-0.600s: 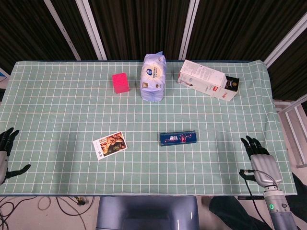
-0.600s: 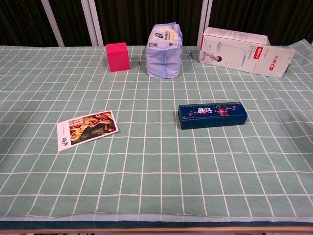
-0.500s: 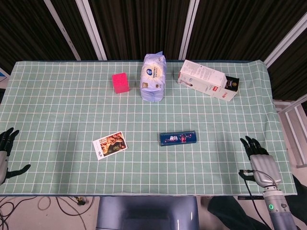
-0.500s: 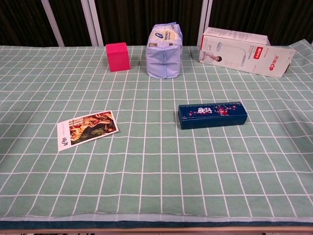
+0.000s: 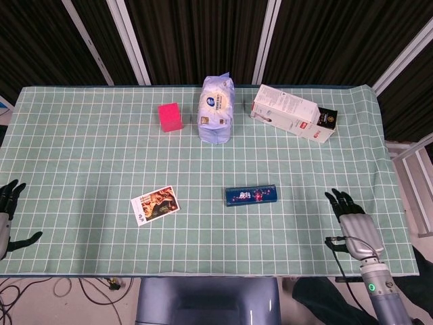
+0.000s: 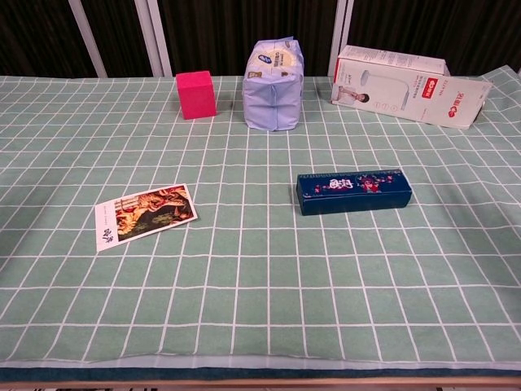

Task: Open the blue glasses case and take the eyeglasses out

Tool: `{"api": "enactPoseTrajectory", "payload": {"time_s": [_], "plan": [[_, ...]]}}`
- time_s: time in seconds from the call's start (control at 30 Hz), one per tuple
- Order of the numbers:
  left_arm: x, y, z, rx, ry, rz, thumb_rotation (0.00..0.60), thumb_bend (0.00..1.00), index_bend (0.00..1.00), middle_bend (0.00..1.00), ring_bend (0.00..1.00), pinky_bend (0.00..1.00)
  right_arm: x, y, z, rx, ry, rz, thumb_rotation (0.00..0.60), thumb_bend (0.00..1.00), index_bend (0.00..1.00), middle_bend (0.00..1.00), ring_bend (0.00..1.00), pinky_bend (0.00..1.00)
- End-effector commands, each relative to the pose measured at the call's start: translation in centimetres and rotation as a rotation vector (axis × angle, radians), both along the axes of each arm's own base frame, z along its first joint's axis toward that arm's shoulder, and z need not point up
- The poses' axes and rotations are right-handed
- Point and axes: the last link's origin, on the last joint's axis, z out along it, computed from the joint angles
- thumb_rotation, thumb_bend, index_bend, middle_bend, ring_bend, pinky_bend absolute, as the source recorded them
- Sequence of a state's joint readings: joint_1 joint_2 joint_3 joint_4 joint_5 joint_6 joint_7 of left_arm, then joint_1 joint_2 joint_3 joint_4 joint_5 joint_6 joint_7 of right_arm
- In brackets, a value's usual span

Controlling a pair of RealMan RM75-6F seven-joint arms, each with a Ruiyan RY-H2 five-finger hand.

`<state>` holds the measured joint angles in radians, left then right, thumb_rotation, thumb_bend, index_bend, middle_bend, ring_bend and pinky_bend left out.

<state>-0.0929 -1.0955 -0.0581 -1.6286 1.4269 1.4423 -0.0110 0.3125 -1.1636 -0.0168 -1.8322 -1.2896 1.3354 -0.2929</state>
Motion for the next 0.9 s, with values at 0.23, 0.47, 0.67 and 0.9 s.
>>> {"api": "enactPoseTrajectory", "payload": {"time_s": [0.23,0.47,0.67,0.9], "plan": [[0.0,0.3,0.0,-0.004,-0.007,0.002,0.6,0.0,0.0,0.0,0.0,0.0,7.6,-6.4,-3.5,0.176,0.036,0.085,0.6,0.15,0.0,0.0,0.0,0.24],[0.0,0.4,-0.1,-0.015,-0.013,0.007,0.6,0.0,0.0,0.0,0.0,0.0,11.3,-9.5,-7.7,0.256,0.081,0.119,0.6,0.17,0.0,0.0,0.0,0.24],[0.0,0.4,-0.1,-0.019,-0.027,0.011,0.6,0.0,0.0,0.0,0.0,0.0,13.0,-11.1,-10.7,0.281,0.121,0.119,0.6,0.18,0.03,0.0,0.0,0.24],[-0.1,0.6,0.1,-0.024,-0.041,0.02,0.6,0.0,0.0,0.0,0.0,0.0,14.1,-12.7,-12.6,0.284,0.151,0.114,0.6,0.2,0.08,0.0,0.0,0.24]]}}
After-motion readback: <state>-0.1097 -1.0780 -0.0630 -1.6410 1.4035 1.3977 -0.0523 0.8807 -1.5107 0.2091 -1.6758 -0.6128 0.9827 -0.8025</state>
